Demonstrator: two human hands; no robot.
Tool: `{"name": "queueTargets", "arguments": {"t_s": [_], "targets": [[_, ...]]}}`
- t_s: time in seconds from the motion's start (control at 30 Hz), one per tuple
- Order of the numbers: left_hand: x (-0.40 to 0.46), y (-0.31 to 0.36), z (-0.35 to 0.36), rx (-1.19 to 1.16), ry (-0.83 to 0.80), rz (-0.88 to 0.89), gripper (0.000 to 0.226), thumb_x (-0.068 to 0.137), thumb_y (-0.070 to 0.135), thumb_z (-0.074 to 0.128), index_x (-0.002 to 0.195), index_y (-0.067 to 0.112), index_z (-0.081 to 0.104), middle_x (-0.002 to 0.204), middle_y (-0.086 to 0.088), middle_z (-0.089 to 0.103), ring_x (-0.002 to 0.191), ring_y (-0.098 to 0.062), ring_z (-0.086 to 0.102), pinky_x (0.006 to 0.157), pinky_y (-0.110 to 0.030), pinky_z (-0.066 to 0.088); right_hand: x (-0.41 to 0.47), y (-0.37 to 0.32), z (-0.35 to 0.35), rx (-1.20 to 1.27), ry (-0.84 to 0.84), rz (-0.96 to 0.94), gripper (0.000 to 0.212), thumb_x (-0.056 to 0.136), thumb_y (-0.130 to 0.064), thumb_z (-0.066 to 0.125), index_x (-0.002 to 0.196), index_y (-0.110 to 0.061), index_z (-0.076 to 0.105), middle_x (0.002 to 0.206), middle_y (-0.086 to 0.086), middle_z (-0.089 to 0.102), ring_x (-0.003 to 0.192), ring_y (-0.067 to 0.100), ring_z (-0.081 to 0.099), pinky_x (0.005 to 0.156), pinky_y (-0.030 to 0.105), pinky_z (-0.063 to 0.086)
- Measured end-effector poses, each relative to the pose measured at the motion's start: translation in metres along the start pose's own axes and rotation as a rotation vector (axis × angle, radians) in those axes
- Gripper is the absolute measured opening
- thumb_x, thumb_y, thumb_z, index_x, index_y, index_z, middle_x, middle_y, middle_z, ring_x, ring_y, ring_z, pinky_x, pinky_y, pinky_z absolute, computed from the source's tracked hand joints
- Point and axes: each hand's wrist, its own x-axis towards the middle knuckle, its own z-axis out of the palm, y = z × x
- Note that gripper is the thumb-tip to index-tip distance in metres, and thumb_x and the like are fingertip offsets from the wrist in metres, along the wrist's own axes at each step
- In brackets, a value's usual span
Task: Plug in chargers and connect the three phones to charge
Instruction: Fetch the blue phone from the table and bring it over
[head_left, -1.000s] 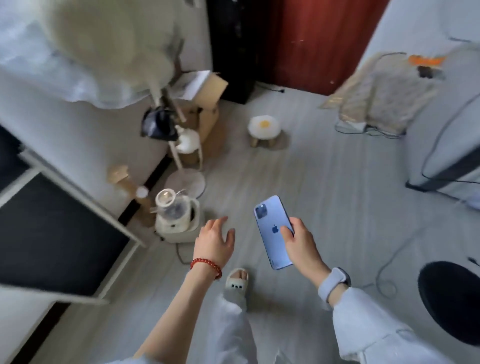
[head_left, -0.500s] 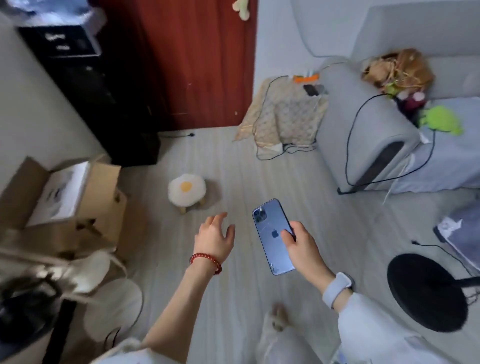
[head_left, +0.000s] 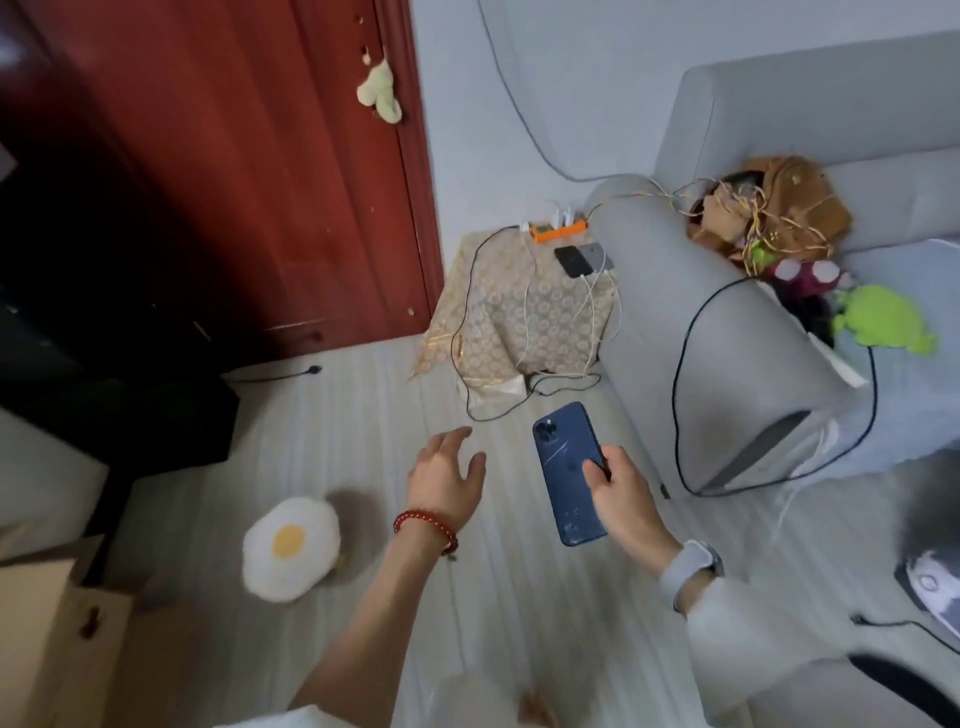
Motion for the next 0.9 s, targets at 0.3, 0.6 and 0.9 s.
{"name": "queueTargets", "arguments": {"t_s": [0.3,0.6,0.9], "targets": [[0.234,0.003,0.005,-0.032,0.024,-0.055,0.040,0.089,0.024,0.050,0.125,0.008,0.048,0.131,-0.013,0.051,0.120,-0.027,0.048,0.100,-0.032,0.037,0.229,-0.030,0.011,-0.004,0.037,0.034,0.022,0.092,-0.016,0.045,0.110,-0.004,0.048,0.094,0.006,0.053,0.083,0.023,0.050,0.065,0.028,0.034],[0.469,0.032,0.025,-0.061,-0.126,-0.082,0.039,0.089,0.024,0.049,0.125,0.010,0.048,0.131,-0.012,0.051,0.120,-0.026,0.048,0.098,-0.033,0.038,0.438,-0.082,0.009,-0.011,0.032,0.144,0.016,0.092,-0.015,0.044,0.105,-0.006,0.048,0.097,0.008,0.054,0.085,0.024,0.051,0.070,0.030,0.036],[0.627,0.070,0.112,-0.142,-0.248,-0.224,0.037,0.089,0.025,0.049,0.123,0.012,0.049,0.128,-0.010,0.054,0.106,-0.021,0.057,0.091,-0.032,0.044,0.625,-0.052,-0.017,-0.072,-0.013,0.252,0.020,0.092,-0.019,0.045,0.109,-0.008,0.048,0.096,0.004,0.056,0.083,0.022,0.052,0.070,0.031,0.038]]}}
